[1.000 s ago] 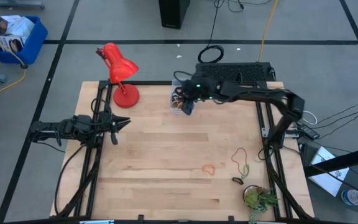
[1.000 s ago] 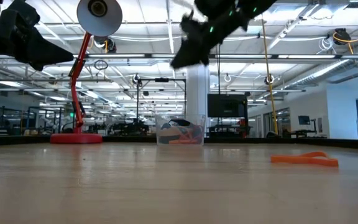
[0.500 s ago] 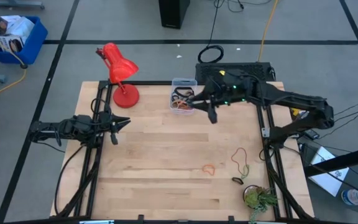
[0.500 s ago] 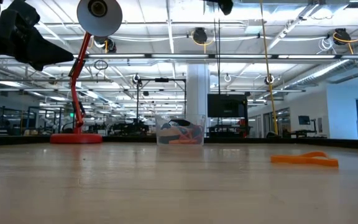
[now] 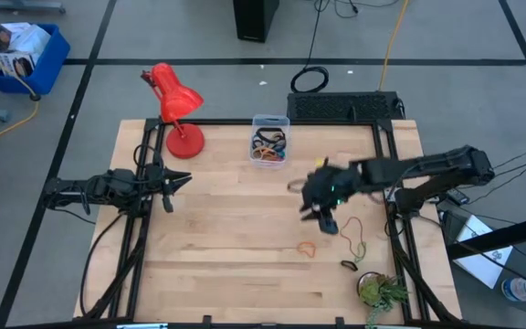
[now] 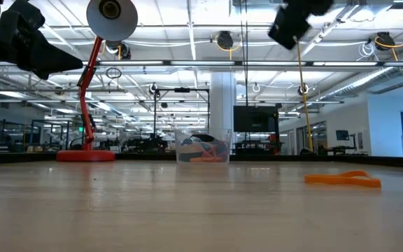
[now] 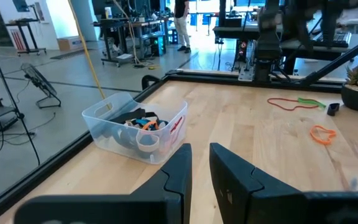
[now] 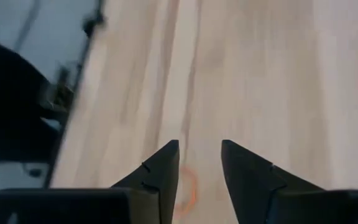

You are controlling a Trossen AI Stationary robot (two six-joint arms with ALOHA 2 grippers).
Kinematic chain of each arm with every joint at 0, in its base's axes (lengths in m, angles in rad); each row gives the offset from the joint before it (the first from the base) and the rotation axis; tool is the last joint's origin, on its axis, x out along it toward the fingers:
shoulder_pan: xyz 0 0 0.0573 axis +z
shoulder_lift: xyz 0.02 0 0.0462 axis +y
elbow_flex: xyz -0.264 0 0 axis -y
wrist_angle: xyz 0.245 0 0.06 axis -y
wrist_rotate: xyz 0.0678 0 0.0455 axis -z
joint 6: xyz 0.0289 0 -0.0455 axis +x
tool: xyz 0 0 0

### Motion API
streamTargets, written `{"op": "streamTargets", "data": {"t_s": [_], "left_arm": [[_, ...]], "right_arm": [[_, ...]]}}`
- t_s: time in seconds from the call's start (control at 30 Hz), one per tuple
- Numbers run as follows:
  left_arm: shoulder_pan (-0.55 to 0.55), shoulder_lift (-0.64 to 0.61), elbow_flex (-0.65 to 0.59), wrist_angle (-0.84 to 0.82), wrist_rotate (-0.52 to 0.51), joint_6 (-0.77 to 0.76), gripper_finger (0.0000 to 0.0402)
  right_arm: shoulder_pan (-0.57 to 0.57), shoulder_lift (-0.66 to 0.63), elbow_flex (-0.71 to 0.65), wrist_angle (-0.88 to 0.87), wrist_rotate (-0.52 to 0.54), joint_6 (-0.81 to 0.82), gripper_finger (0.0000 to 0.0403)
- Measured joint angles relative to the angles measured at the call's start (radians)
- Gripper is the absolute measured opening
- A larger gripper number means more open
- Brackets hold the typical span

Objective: Pick and place rubber bands into bin
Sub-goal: Put the orange rubber band into the transparent bin

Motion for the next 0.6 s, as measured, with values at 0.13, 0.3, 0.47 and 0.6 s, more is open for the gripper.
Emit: {"op": "streamTargets", "data": {"t_s": [0.13,0.3,0.47,0.6], "left_arm": [[0.0,0.0,0.0,0.0,0.0,0.0,0.0063],[0.0,0.0,0.0,0.0,0.0,0.003,0.0063],[0.0,0.0,0.0,-0.001,0.0,0.003,0.0063],[0.0,0.0,0.0,-0.001,0.0,0.003,0.0063]], "right_arm": [[0.075,0.001,-0.177,0.127,0.095,0.08,0.0105],[0.158,0.002,-0.357,0.308,0.176,0.175,0.0089],[0.204,0.002,-0.443,0.399,0.221,0.27,0.0074],[0.208,0.002,-0.463,0.415,0.215,0.348,0.0067]]}}
